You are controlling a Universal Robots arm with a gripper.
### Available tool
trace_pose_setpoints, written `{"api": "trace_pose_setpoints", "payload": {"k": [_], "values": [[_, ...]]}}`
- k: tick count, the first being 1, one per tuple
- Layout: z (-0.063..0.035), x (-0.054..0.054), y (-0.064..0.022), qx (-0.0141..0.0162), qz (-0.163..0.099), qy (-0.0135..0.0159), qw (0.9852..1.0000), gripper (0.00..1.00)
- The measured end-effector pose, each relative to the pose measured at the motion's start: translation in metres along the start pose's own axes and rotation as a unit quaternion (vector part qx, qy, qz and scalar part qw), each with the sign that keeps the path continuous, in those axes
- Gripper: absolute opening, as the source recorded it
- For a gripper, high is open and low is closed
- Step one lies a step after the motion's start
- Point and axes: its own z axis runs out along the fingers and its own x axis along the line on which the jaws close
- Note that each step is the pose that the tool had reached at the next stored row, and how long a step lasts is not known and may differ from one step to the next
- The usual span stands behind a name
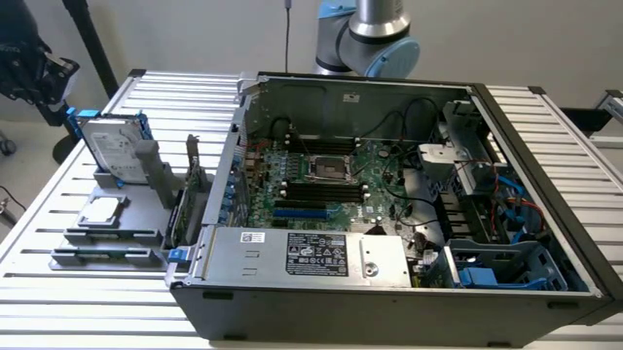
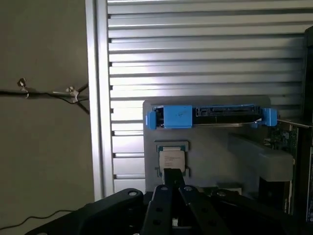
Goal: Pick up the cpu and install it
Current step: 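Reach for the cpu, then pick up the cpu and move it towards the insertion slot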
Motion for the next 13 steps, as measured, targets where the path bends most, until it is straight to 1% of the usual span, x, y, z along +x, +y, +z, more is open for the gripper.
{"api": "trace_pose_setpoints", "payload": {"k": [13], "values": [[0.0001, 0.0002, 0.0000, 0.0001, -0.007, 0.0000, 1.0000, 0.11]]}}
